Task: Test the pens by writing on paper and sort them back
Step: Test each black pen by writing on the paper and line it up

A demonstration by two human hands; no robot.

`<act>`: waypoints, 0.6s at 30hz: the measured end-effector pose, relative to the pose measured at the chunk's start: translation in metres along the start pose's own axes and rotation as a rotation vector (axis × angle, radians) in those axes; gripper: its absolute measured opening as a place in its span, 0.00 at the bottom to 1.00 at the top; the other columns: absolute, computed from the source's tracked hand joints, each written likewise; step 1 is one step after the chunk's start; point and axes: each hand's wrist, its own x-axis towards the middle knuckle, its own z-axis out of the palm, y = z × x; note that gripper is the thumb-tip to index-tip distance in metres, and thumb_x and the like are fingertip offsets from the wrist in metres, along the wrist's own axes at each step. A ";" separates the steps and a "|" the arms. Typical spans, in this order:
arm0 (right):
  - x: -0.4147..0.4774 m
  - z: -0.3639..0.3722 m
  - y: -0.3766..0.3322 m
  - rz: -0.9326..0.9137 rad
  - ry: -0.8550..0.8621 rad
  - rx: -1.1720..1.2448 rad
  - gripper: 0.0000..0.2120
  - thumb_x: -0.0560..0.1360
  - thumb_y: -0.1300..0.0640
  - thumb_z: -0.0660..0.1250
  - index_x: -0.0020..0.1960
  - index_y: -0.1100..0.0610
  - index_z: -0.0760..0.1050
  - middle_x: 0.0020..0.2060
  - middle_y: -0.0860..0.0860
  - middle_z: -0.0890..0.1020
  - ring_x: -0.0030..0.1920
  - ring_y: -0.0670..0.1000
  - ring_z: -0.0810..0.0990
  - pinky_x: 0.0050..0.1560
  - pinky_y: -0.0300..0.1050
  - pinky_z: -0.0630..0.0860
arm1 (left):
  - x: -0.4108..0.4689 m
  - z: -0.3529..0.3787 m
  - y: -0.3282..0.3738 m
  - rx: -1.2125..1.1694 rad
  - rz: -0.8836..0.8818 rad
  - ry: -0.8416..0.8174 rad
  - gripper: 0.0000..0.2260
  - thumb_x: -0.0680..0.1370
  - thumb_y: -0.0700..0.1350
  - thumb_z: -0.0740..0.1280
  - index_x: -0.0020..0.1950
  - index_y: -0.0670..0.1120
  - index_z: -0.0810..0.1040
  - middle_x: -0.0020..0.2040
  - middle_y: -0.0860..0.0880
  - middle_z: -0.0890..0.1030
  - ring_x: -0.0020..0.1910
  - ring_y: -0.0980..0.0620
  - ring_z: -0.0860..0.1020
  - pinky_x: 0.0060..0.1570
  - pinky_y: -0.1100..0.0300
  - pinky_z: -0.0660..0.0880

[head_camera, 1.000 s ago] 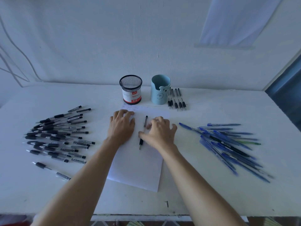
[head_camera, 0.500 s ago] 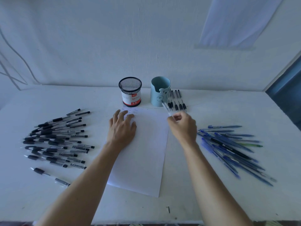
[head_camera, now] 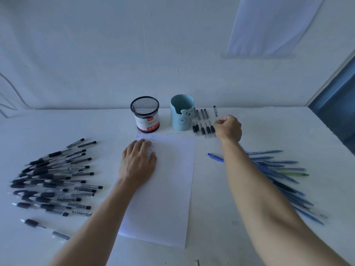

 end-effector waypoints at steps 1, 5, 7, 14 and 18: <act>0.003 0.002 -0.001 -0.005 -0.025 -0.015 0.07 0.77 0.55 0.68 0.53 0.54 0.81 0.52 0.53 0.85 0.53 0.57 0.82 0.54 0.49 0.78 | 0.000 0.000 0.000 -0.001 0.000 0.002 0.28 0.75 0.57 0.51 0.67 0.45 0.75 0.68 0.45 0.76 0.69 0.41 0.70 0.69 0.46 0.65; 0.009 0.008 -0.003 -0.028 -0.093 -0.066 0.07 0.78 0.53 0.66 0.51 0.53 0.82 0.50 0.53 0.85 0.51 0.58 0.82 0.56 0.50 0.77 | 0.000 0.000 0.000 -0.006 0.004 0.008 0.26 0.75 0.56 0.52 0.66 0.45 0.76 0.67 0.45 0.76 0.67 0.41 0.71 0.68 0.46 0.66; 0.008 0.009 -0.006 -0.023 -0.105 -0.093 0.11 0.78 0.52 0.62 0.49 0.54 0.81 0.48 0.53 0.83 0.49 0.59 0.79 0.58 0.51 0.74 | 0.000 0.000 0.000 -0.008 0.002 0.008 0.26 0.75 0.56 0.52 0.66 0.45 0.76 0.67 0.45 0.76 0.67 0.41 0.71 0.68 0.46 0.66; -0.003 0.008 -0.007 -0.015 -0.118 -0.120 0.15 0.76 0.50 0.60 0.56 0.55 0.79 0.57 0.55 0.80 0.58 0.60 0.76 0.59 0.52 0.66 | 0.000 0.000 0.000 -0.009 0.012 0.014 0.27 0.75 0.57 0.52 0.66 0.45 0.76 0.66 0.46 0.77 0.67 0.41 0.71 0.68 0.47 0.65; -0.030 0.003 -0.011 -0.105 -0.037 -0.157 0.16 0.77 0.51 0.62 0.61 0.56 0.75 0.61 0.55 0.75 0.61 0.60 0.72 0.58 0.52 0.65 | -0.001 -0.001 -0.001 -0.027 0.014 0.011 0.27 0.74 0.57 0.51 0.66 0.45 0.75 0.66 0.46 0.77 0.67 0.42 0.70 0.68 0.48 0.65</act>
